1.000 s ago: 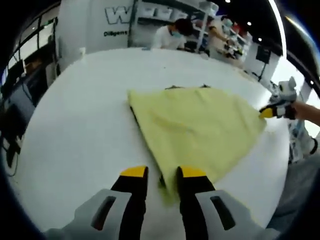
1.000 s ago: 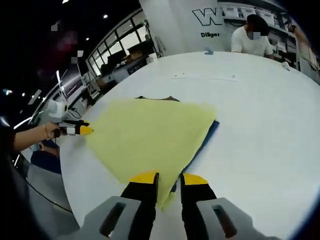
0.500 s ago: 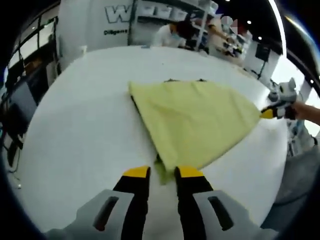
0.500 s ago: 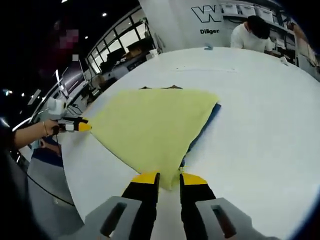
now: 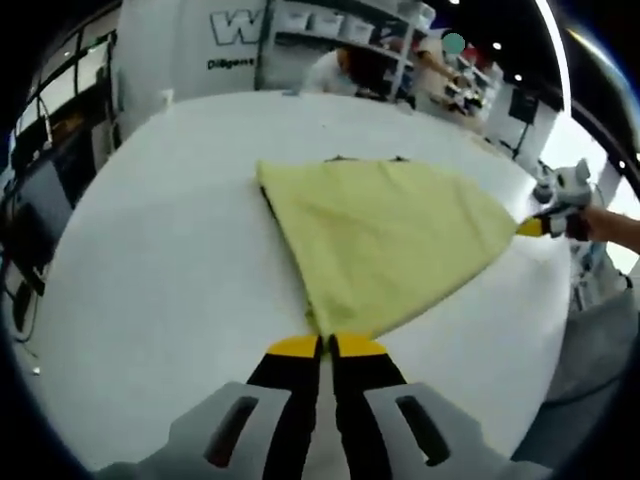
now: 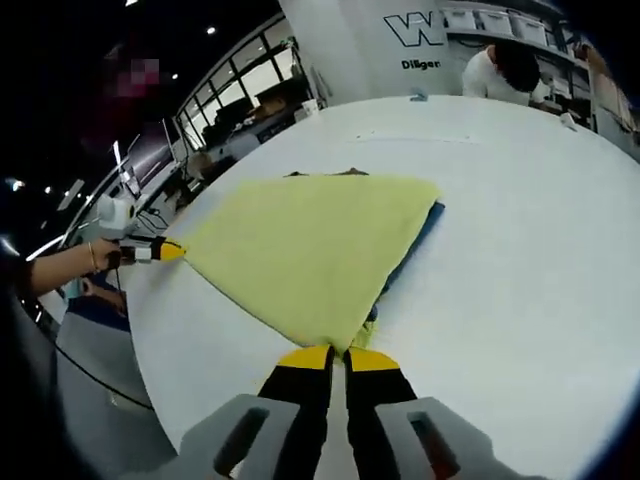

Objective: Fold the garment on the visible template until the final outline fits inside the template.

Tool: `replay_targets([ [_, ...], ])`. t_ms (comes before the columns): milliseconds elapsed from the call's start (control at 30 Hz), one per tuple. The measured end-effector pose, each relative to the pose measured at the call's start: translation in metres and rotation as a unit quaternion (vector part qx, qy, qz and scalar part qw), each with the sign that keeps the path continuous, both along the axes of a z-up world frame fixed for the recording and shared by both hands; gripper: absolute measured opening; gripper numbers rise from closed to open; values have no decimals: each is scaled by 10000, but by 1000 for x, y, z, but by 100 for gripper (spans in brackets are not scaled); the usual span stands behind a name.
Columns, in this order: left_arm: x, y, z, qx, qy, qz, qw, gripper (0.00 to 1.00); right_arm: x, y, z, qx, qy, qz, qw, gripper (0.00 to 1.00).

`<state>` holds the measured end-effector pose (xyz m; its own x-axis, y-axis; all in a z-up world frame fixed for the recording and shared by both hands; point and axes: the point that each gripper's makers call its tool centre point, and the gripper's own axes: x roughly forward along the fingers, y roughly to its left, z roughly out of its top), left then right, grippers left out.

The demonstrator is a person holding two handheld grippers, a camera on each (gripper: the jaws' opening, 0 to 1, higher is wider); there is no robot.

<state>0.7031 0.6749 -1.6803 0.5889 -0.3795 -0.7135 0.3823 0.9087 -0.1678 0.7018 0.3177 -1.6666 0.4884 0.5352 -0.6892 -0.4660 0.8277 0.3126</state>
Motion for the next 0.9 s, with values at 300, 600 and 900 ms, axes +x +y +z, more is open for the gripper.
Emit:
replay_targets([
  [300, -4, 1, 1, -45, 86, 35, 9999, 0, -7, -1, -1, -110, -68, 39, 9999, 0],
  [600, -23, 0, 2, -105, 28, 166, 9998, 0, -28, -4, -7, -55, -44, -53, 10000, 0],
  [900, -44, -5, 2, -68, 92, 3, 9999, 0, -50, -11, -8, 44, -19, -243, 9997, 0],
])
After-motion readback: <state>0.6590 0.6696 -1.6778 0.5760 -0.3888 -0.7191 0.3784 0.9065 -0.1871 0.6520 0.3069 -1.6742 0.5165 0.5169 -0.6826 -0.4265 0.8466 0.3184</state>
